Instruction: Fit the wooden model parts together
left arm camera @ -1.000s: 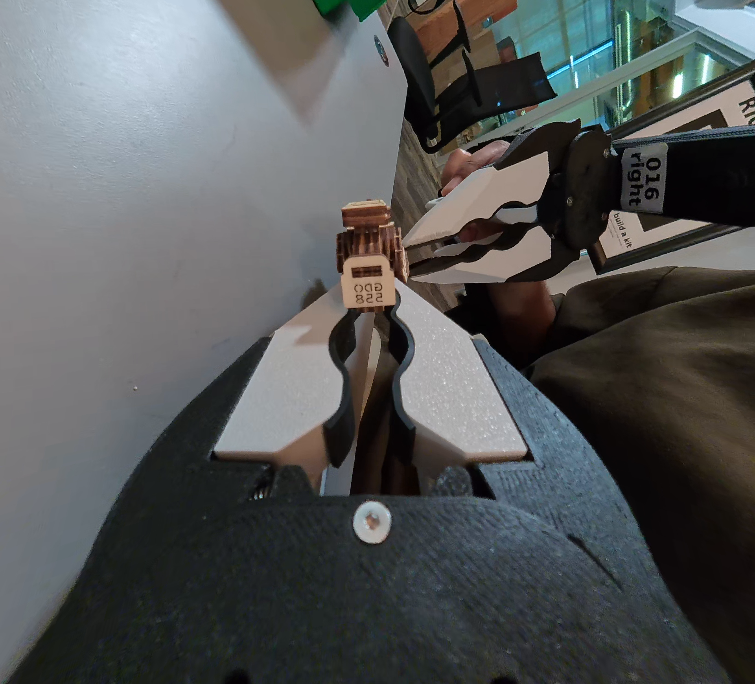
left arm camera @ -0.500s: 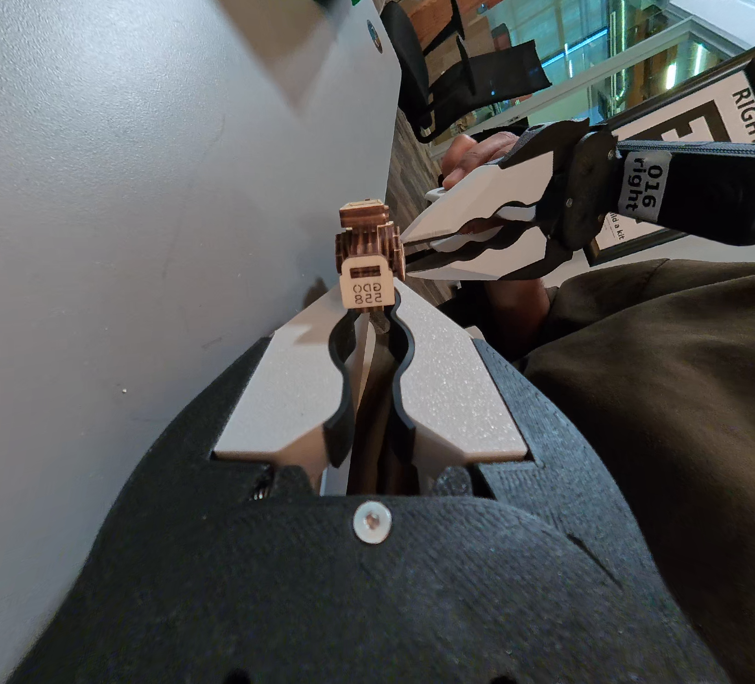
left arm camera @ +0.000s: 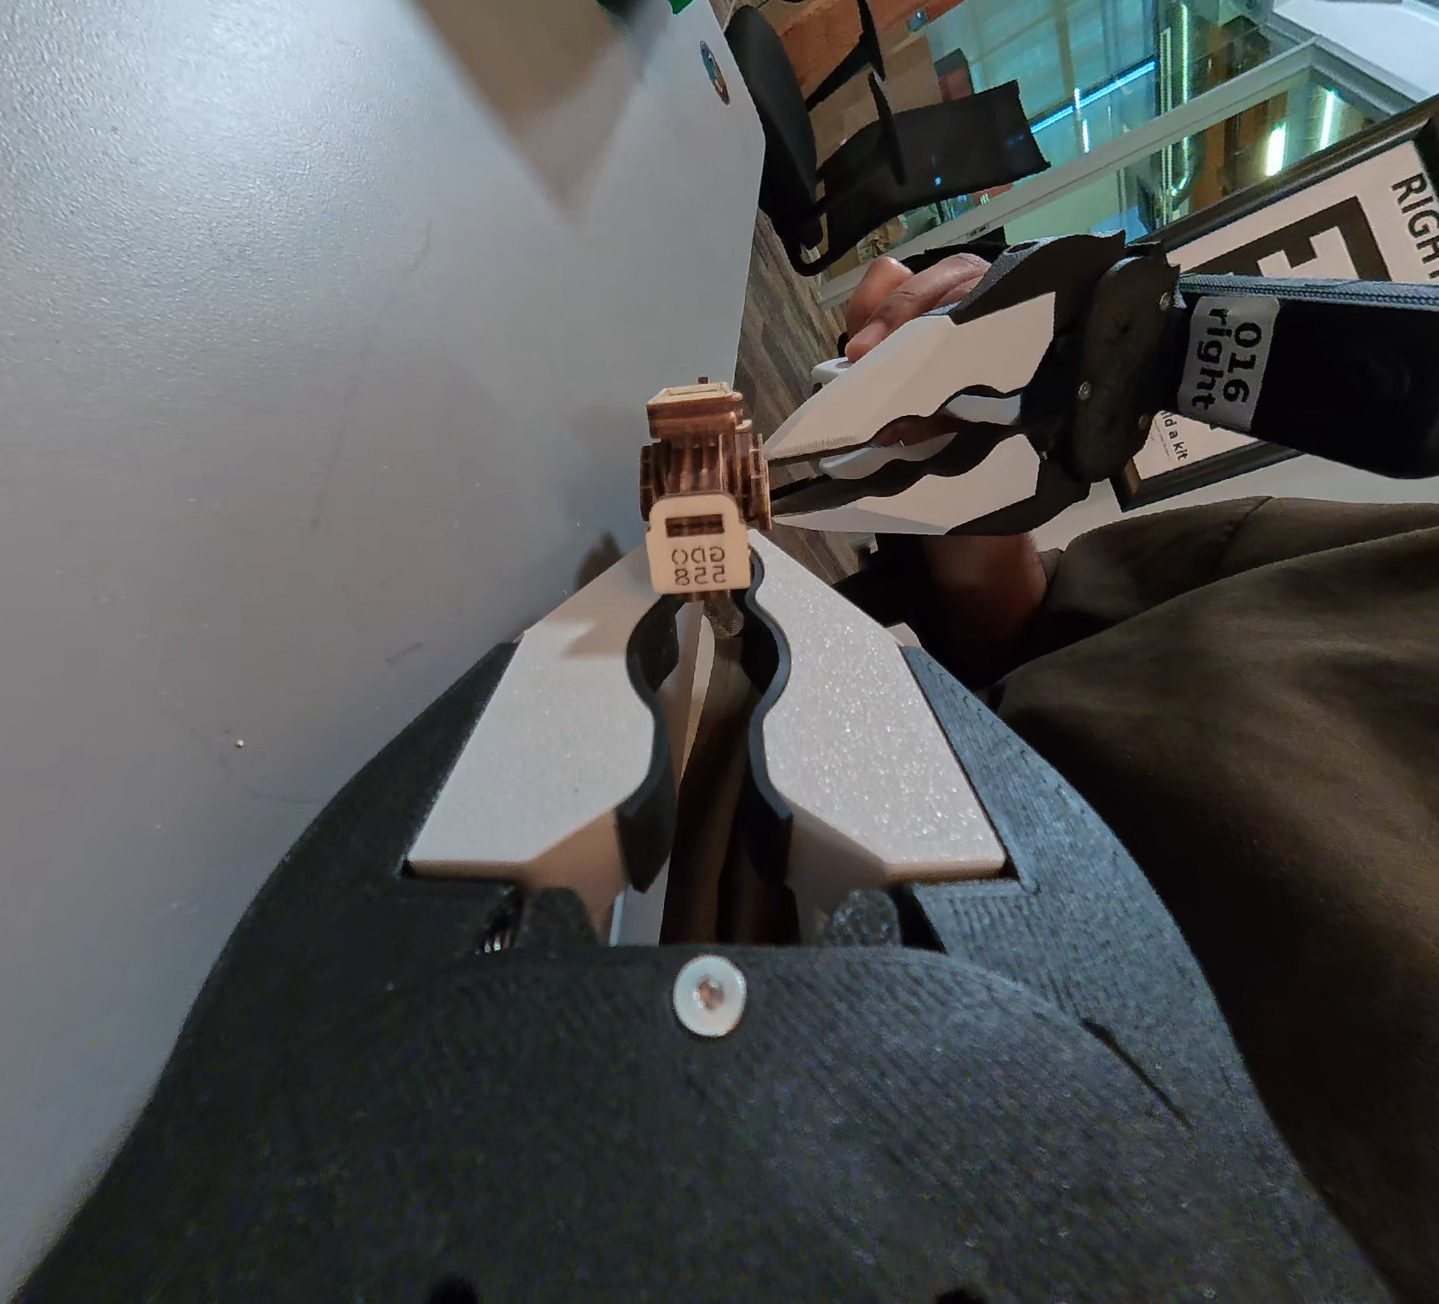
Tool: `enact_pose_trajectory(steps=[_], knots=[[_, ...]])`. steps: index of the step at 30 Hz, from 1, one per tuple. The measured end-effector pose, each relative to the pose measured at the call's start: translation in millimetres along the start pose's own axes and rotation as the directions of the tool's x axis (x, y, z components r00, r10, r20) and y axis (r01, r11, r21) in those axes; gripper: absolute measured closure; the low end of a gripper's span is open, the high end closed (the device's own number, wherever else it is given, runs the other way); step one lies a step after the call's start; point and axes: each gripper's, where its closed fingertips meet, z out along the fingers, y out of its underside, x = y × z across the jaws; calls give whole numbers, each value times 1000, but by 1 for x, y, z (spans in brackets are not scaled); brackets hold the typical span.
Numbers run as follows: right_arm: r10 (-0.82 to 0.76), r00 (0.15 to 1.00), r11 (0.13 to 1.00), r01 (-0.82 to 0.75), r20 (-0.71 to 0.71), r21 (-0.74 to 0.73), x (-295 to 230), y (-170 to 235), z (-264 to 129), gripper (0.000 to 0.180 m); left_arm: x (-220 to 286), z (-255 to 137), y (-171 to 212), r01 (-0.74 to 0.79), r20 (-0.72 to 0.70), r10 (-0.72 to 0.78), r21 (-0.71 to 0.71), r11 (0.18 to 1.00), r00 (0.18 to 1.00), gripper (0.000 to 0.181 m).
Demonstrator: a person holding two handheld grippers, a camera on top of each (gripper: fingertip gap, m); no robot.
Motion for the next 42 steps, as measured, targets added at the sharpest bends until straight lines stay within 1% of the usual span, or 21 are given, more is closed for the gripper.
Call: enact_pose_trajectory(steps=[8,17,21,26,31,33,38,39,40,42], knots=[[-11,1000,1000,11,-9,-17,0,1,2,169,0,1,1,0,1,0,-9,1000,1000,176],[-64,997,998,63,-48,-30,1,0,1,169,-1,0,-1,6,3,-6,9,1000,1000,176],[-29,998,1000,28,-55,-6,6,0,-2,168,0,-4,-7,40,-22,-39,42,998,999,176],[24,999,999,-23,-31,26,8,0,-5,169,-2,-13,-20,114,-67,-106,123,986,992,176],[87,995,995,-85,45,-45,-1,18,7,168,-4,-21,-31,185,-117,-165,188,965,979,176],[109,992,992,-104,66,-73,-4,24,11,168,-4,-22,-32,192,-124,-171,192,962,978,176],[170,982,984,-165,78,-70,-2,28,15,167,-3,-20,-30,180,-114,-162,178,967,980,176],[179,981,982,-175,74,-65,0,30,15,163,-3,-20,-29,178,-112,-160,175,968,981,176],[193,979,981,-189,71,-51,2,29,14,161,-3,-19,-29,175,-109,-158,171,970,981,176],[224,972,974,-226,68,25,9,18,8,159,-3,-18,-27,167,-101,-151,164,972,983,176]])
